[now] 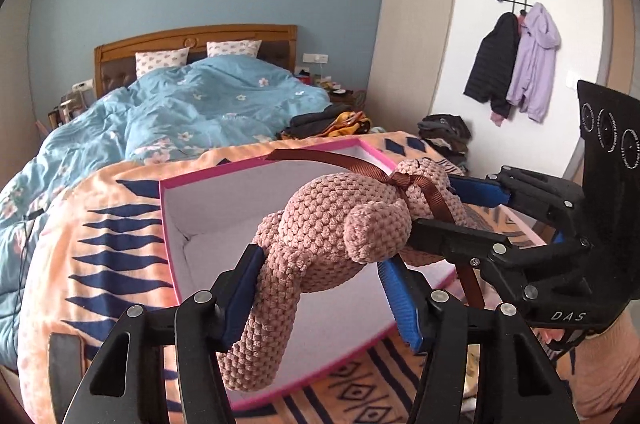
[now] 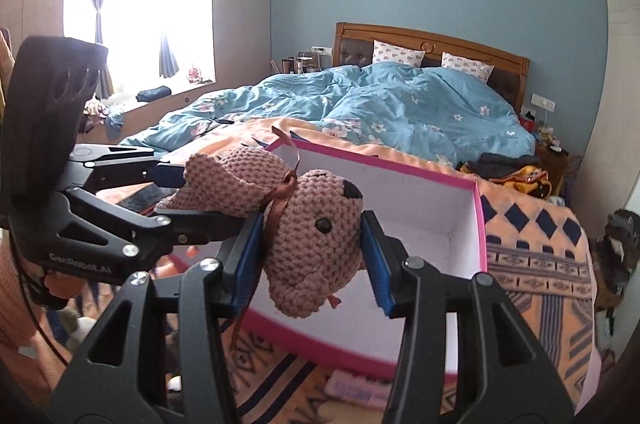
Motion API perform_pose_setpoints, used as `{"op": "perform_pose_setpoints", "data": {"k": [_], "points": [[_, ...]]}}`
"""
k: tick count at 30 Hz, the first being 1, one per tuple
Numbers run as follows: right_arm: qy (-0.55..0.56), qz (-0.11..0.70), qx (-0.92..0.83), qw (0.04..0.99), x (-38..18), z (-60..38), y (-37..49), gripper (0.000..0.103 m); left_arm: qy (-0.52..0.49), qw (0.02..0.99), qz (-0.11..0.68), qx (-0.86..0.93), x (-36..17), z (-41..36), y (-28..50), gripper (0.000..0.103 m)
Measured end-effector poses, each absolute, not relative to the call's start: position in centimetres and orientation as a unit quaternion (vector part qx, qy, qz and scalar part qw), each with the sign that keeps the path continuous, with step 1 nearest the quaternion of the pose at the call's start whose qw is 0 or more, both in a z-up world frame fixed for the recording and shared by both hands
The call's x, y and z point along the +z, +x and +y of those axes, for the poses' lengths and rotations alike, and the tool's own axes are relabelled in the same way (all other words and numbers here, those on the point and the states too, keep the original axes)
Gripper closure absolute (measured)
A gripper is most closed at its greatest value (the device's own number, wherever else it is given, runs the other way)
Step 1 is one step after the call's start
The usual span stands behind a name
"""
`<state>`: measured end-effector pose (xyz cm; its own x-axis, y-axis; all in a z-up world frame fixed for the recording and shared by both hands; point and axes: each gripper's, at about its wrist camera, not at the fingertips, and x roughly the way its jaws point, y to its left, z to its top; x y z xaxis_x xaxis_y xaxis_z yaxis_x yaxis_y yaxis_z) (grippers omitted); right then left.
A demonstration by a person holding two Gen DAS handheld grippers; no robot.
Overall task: Organize objects
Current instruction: 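Carry the pink knit bear over the pink box and lower it inside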
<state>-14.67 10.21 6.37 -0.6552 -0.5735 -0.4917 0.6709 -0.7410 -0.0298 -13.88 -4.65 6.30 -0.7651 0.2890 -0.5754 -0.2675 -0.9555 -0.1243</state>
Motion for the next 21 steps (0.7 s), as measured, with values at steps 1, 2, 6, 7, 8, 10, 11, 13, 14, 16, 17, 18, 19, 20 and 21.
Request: {"op": "perform_pose_setpoints", "data": {"k": [1, 2, 6, 7, 8, 10, 11, 13, 14, 16, 17, 18, 19, 20, 21], "points": [[0.236, 0.106, -0.902, 0.346, 6.2, 10.0, -15.1, 0.052, -0.314, 0.144, -0.019, 0.938, 6.0, -4.7, -14.3, 0.043], [0.241, 0.108, -0.9, 0.346, 5.9, 9.7, -15.5, 0.052, -0.32, 0.14, -0.021, 0.937, 5.5, -4.8, -14.8, 0.043], [0.259, 0.118, -0.892, 0.35, 4.2, 8.8, -16.8, 0.052, -0.343, 0.13, -0.03, 0.93, 3.6, -5.4, -15.9, 0.043], [0.265, 0.118, -0.889, 0.354, 3.8, 8.6, -17.0, 0.052, -0.349, 0.127, -0.03, 0.928, 3.1, -5.5, -16.1, 0.043], [0.272, 0.118, -0.886, 0.357, 3.3, 8.5, -17.3, 0.052, -0.354, 0.123, -0.027, 0.927, 2.6, -5.6, -16.2, 0.043], [0.287, 0.118, -0.879, 0.362, 2.2, 8.3, -17.8, 0.051, -0.363, 0.114, -0.013, 0.925, 1.6, -5.3, -16.3, 0.043], [0.293, 0.12, -0.876, 0.363, 1.8, 8.2, -18.0, 0.051, -0.366, 0.109, -0.006, 0.924, 1.2, -5.2, -16.3, 0.043], [0.306, 0.122, -0.872, 0.361, 0.9, 8.0, -18.4, 0.05, -0.371, 0.101, 0.006, 0.923, 0.6, -4.9, -16.3, 0.043], [0.309, 0.121, -0.872, 0.36, 0.6, 8.1, -18.5, 0.049, -0.372, 0.095, 0.014, 0.923, 0.3, -4.7, -16.3, 0.043], [0.312, 0.117, -0.873, 0.357, 0.3, 8.3, -18.5, 0.049, -0.369, 0.088, 0.023, 0.925, 0.0, -4.8, -16.1, 0.043], [0.312, 0.114, -0.873, 0.357, 0.3, 8.4, -18.5, 0.049, -0.365, 0.085, 0.029, 0.927, 0.0, -4.8, -16.0, 0.043], [0.312, 0.111, -0.874, 0.356, 0.3, 8.7, -18.3, 0.048, -0.363, 0.085, 0.033, 0.927, 0.0, -4.7, -15.9, 0.043], [0.31, 0.111, -0.875, 0.355, 0.3, 8.9, -18.1, 0.047, -0.36, 0.082, 0.042, 0.929, -0.1, -4.5, -15.7, 0.043], [0.308, 0.109, -0.876, 0.354, 0.4, 9.2, -17.9, 0.045, -0.354, 0.078, 0.047, 0.931, -0.1, -4.5, -15.5, 0.043], [0.308, 0.105, -0.877, 0.354, 0.4, 9.6, -17.7, 0.045, -0.35, 0.074, 0.051, 0.932, -0.1, -4.5, -15.4, 0.043]]}}
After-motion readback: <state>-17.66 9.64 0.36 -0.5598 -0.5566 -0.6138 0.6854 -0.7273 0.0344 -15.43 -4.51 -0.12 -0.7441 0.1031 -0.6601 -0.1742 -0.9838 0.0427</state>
